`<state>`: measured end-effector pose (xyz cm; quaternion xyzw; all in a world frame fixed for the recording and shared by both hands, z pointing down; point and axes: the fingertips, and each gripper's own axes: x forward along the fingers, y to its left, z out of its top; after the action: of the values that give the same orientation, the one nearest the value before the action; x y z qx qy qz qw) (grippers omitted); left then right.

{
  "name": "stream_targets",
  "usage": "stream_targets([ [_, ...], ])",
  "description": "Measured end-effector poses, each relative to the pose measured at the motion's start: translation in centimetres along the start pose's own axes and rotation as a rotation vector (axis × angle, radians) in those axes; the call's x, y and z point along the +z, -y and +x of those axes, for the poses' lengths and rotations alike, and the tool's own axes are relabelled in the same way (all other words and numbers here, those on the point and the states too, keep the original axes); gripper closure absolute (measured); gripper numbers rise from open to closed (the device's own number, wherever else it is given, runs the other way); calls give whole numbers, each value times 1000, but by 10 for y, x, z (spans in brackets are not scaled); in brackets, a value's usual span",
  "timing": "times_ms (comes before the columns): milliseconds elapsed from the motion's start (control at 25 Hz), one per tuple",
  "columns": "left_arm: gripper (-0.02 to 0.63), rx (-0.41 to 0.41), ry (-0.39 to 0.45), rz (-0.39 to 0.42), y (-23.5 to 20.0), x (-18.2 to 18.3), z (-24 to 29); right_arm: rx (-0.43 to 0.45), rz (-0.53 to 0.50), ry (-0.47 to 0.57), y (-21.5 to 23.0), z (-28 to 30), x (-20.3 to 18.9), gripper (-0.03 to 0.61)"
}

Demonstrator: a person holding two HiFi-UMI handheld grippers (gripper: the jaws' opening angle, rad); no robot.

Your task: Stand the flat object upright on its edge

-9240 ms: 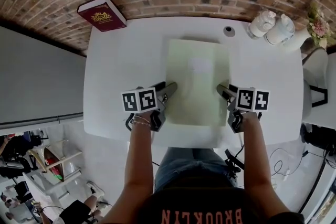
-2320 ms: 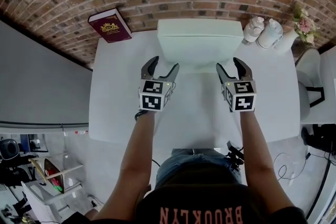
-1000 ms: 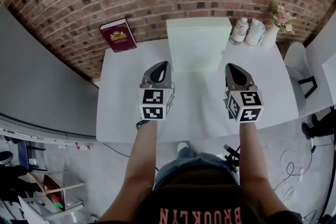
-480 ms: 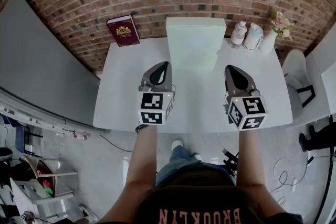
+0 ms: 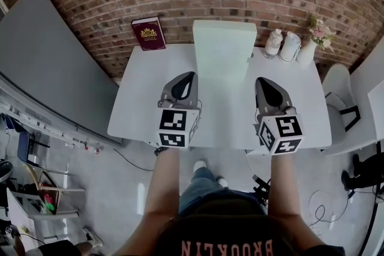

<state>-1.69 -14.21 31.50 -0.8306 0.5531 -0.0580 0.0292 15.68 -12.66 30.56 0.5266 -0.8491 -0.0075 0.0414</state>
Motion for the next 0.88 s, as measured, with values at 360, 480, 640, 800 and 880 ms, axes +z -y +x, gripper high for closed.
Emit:
stream_targets([
  [360,617,36,25,5,5,17,-15,12,-10,26,0,-15,13,581],
  [480,615,43,29,3,6,19,-18,11,-11,31,2,-19,15,581],
  [640,617,44,38,7,7,20,-19,8,-8,44,4,-22,16,581],
  [800,615,35,40,12,7,25,-15,4,-3,55,7,-21,21,581],
  [880,615,30,43,16,7,26,-13,-1,-2,59,7,-20,22,581],
])
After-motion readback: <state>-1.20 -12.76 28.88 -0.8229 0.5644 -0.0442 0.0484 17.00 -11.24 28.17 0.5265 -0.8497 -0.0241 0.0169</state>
